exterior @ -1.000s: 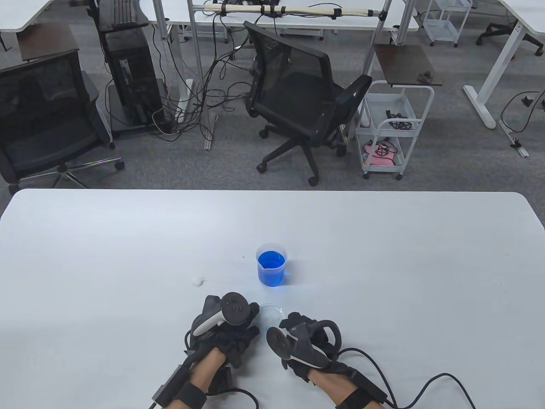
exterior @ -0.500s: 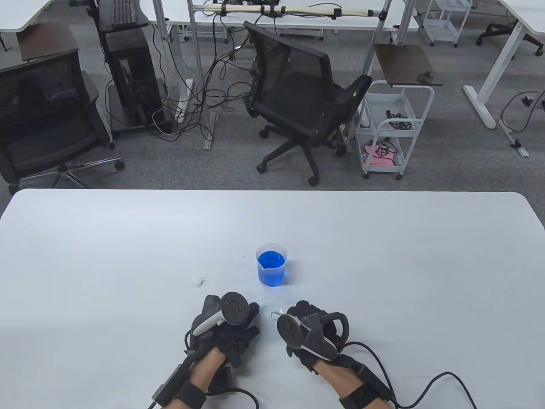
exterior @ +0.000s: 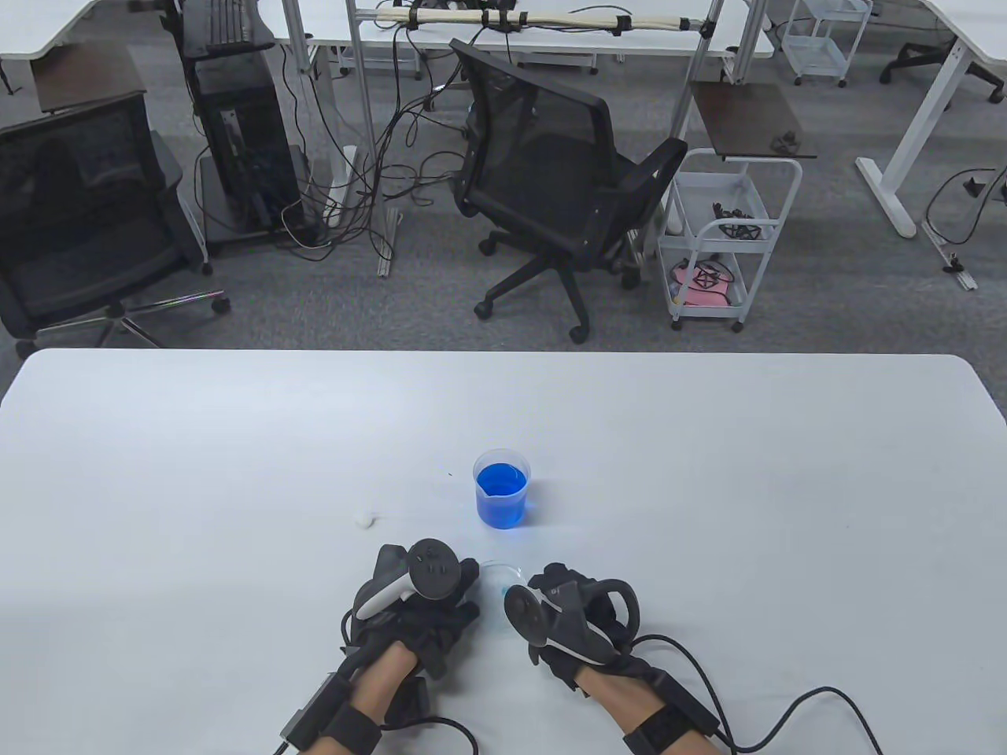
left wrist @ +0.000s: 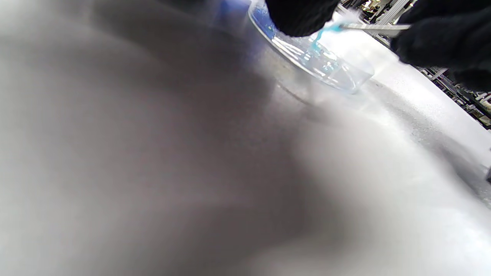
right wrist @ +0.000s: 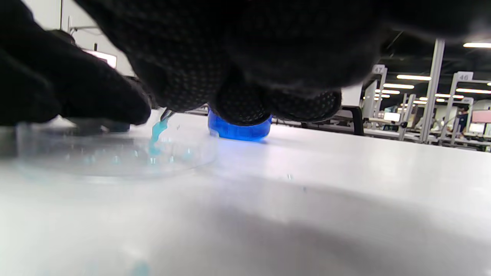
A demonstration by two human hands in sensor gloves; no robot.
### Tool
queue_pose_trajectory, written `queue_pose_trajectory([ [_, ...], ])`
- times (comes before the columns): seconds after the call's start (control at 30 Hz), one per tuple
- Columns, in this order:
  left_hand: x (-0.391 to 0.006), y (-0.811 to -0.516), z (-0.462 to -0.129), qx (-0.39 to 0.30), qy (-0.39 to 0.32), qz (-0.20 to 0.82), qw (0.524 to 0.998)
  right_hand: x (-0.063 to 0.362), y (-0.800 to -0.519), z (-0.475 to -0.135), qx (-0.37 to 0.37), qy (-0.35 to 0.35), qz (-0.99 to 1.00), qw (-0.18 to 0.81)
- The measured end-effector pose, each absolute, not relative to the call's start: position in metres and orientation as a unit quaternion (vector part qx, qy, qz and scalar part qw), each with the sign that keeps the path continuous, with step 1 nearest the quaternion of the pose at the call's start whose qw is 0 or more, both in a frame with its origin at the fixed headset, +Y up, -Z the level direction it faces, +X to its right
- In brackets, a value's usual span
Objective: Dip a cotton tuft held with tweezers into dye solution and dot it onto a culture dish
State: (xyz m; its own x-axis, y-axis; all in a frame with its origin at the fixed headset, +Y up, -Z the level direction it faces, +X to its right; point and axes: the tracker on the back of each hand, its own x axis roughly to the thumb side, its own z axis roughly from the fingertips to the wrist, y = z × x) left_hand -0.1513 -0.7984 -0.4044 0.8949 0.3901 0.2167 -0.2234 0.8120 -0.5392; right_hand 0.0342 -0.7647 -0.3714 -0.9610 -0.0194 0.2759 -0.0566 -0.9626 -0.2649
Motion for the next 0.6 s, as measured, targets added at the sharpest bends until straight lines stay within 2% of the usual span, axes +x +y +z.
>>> queue_pose_trajectory([
  [0.17,-0.151,-0.798,-0.405,-0.260,-0.160,0.163,0.938,0.032,-0.749,-0.363,0.146,-0.164,0.975,0.030],
  [0.47,-0.151,-0.798,-0.405,-0.259,-0.161,0.162,0.938,0.012,-0.775,-0.366,0.170,-0.127,0.977,-0.014],
  [0.6,-0.150,-0.799,-0.405,-0.260,-0.161,0.162,0.938,0.011,-0.776,-0.366,0.173,-0.125,0.977,-0.017],
])
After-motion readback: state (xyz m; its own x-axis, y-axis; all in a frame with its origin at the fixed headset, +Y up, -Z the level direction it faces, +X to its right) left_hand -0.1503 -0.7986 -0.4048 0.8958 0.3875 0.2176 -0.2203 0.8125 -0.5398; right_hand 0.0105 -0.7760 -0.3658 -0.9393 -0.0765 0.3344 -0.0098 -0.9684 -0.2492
